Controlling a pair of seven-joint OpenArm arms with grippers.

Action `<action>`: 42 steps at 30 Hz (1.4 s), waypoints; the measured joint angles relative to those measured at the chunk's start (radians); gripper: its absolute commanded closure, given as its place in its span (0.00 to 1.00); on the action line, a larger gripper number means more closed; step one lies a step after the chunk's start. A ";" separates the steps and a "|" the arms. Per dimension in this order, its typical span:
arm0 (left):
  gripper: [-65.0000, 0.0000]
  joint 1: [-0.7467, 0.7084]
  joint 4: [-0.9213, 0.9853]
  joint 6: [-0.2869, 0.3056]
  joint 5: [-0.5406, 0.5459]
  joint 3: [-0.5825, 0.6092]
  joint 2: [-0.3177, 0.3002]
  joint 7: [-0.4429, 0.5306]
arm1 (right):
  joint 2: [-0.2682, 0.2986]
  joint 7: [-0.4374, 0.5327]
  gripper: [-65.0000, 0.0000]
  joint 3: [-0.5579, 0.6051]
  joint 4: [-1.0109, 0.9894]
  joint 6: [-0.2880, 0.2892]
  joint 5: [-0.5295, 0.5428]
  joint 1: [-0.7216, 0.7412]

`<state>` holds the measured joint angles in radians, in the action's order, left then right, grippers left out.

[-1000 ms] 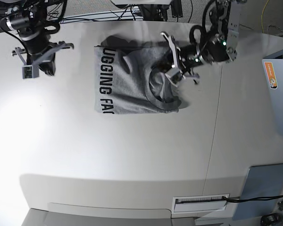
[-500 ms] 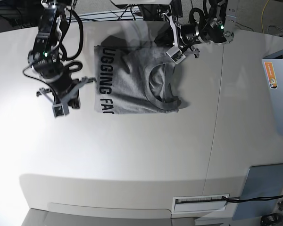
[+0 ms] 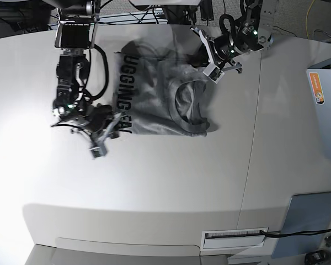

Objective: Fold the T-shirt properly

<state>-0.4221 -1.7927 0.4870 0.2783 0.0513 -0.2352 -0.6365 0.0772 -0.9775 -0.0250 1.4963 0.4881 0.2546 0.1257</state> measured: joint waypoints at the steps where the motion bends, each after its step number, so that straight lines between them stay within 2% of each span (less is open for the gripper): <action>1: 1.00 0.010 0.007 -0.013 -0.008 0.001 0.000 0.005 | -0.001 -0.013 1.00 0.020 0.000 0.000 -0.005 -0.005; 3: 1.00 0.040 0.034 -0.031 -0.016 0.000 0.000 0.015 | 0.000 -0.032 1.00 0.042 0.000 0.002 -0.038 -0.021; 6: 1.00 0.105 0.099 -0.030 -0.027 0.000 0.003 0.043 | 0.002 -0.004 1.00 0.031 0.026 0.002 -0.072 -0.061; 12: 1.00 0.259 0.257 -0.068 -0.060 0.001 0.006 0.143 | 0.020 -0.002 1.00 -0.030 0.173 -0.001 -0.075 -0.209; 19: 1.00 0.432 0.415 -0.073 -0.067 0.000 0.008 0.145 | 0.014 0.058 1.00 0.015 0.249 -0.014 -0.042 -0.341; 27: 1.00 0.512 0.464 -0.090 -0.073 0.001 0.008 0.132 | 0.014 0.139 1.00 0.185 0.323 -0.130 -0.049 -0.460; 31: 1.00 0.527 0.465 -0.091 -0.080 0.001 0.007 0.120 | 0.016 0.149 1.00 0.223 0.331 -0.186 -0.073 -0.469; 34: 1.00 0.514 0.444 -0.079 -0.068 0.001 -0.017 0.114 | 0.014 0.160 1.00 0.210 0.343 -0.234 -0.105 -0.475; 37: 1.00 0.468 0.382 -0.084 0.002 0.002 -0.074 0.106 | 0.017 0.185 1.00 0.147 0.410 -0.257 -0.132 -0.522; 40: 1.00 0.414 0.296 -0.168 0.076 0.003 -0.135 0.091 | 0.015 0.216 1.00 0.061 0.496 -0.253 -0.127 -0.583; 42: 1.00 0.373 0.232 -0.207 0.085 0.002 -0.179 0.059 | 0.013 0.216 1.00 -0.009 0.549 -0.251 -0.125 -0.622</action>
<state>-0.0494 -1.5608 0.2802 0.3634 0.0536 -0.4137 -0.5774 0.0906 -0.7620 -0.0338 2.0449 0.2375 0.1295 -0.4961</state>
